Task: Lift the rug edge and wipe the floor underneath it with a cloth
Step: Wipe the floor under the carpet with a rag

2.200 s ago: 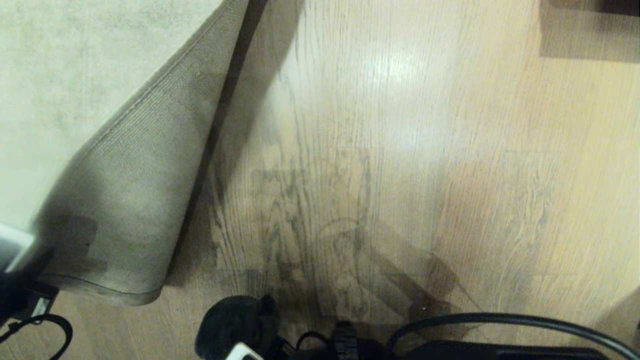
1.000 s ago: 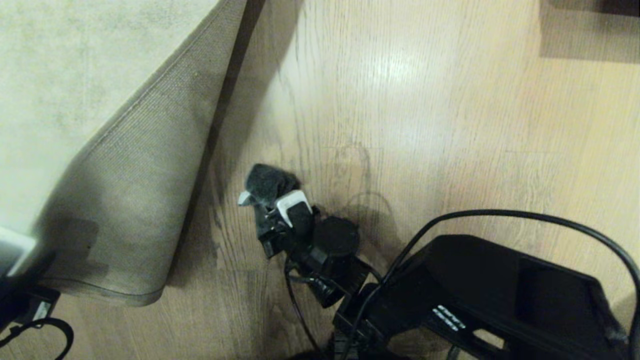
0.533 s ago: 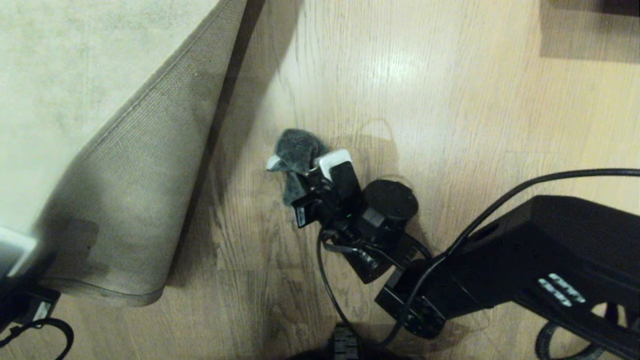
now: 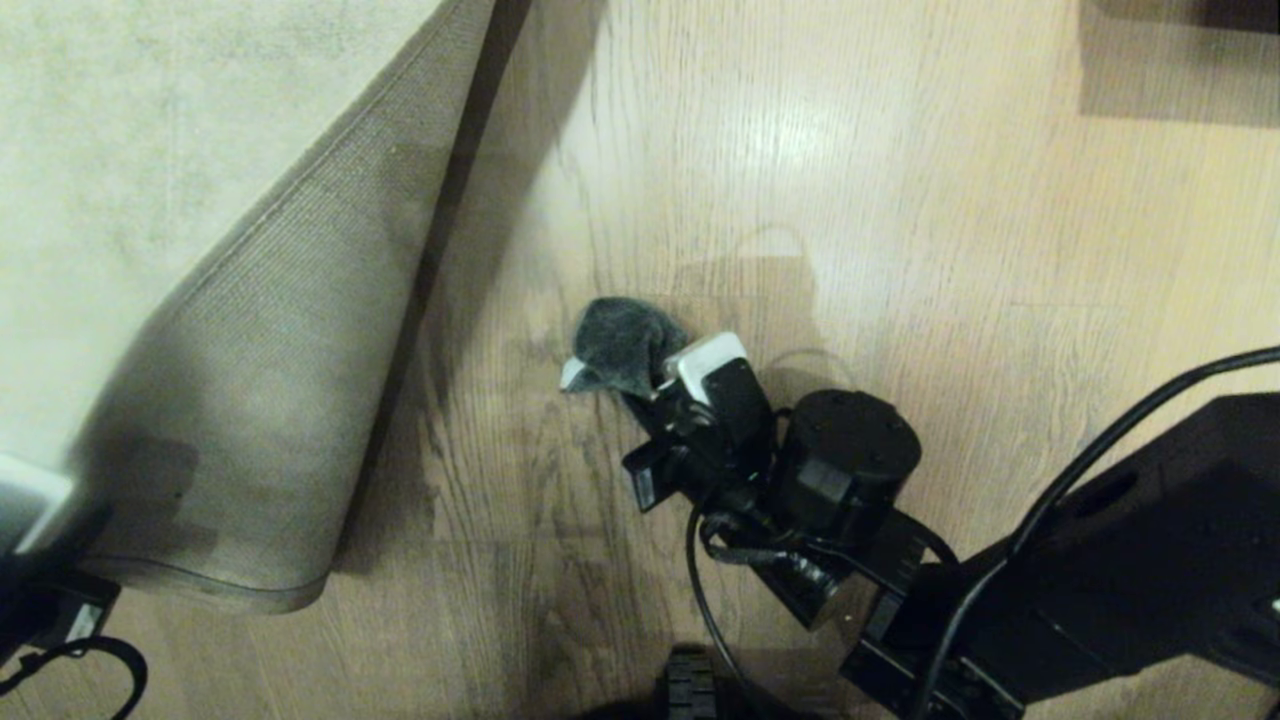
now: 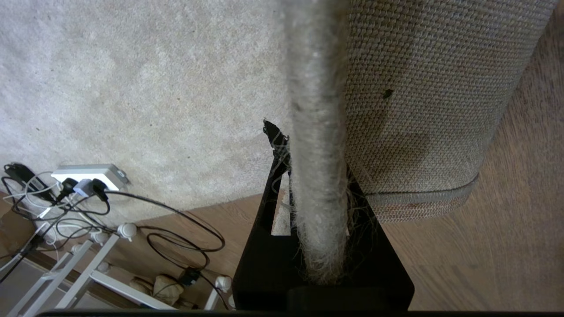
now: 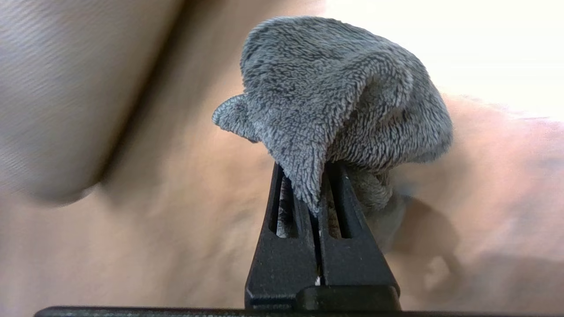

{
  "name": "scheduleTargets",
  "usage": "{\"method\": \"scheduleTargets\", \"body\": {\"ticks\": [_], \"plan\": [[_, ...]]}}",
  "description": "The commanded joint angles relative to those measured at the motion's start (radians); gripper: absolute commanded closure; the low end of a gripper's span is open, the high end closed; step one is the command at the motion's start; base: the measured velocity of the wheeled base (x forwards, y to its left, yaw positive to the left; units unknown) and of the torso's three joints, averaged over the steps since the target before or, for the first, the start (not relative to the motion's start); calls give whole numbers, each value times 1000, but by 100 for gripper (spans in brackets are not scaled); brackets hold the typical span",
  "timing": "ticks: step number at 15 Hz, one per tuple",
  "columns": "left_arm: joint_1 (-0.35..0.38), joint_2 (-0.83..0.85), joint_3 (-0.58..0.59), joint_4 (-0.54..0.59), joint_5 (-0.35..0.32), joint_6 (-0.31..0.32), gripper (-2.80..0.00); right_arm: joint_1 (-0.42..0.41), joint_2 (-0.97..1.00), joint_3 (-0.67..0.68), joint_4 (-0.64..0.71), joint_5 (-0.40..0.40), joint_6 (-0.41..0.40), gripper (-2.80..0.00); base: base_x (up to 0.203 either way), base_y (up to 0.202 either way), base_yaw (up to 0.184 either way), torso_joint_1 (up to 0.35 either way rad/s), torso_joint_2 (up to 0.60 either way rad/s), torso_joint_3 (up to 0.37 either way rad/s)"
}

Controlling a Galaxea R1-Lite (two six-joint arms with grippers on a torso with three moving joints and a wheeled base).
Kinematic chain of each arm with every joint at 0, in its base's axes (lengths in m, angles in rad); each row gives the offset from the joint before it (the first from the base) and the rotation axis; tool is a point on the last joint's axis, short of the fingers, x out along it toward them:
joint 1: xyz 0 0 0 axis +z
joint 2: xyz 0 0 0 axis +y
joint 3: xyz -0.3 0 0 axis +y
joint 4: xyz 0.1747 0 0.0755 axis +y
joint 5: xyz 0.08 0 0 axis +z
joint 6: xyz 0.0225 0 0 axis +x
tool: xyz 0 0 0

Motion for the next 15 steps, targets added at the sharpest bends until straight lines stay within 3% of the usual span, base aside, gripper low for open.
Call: {"method": "scheduleTargets", "body": {"ticks": [1, 9, 13, 15], "plan": [[1, -3, -1, -6, -1, 3, 0, 71, 60, 3, -7, 0, -2, 0, 0, 0, 0, 0, 0, 0], [1, -3, 8, -6, 1, 5, 0, 192, 380, -182, -12, 32, 3, 0, 0, 0, 0, 0, 0, 0], [1, -3, 17, -6, 1, 6, 0, 156, 496, -360, -18, 46, 42, 0, 0, 0, 0, 0, 0, 0], [1, -7, 23, -6, 1, 6, 0, 89, 527, -464, -11, 46, 51, 0, 0, 0, 0, 0, 0, 0]]}}
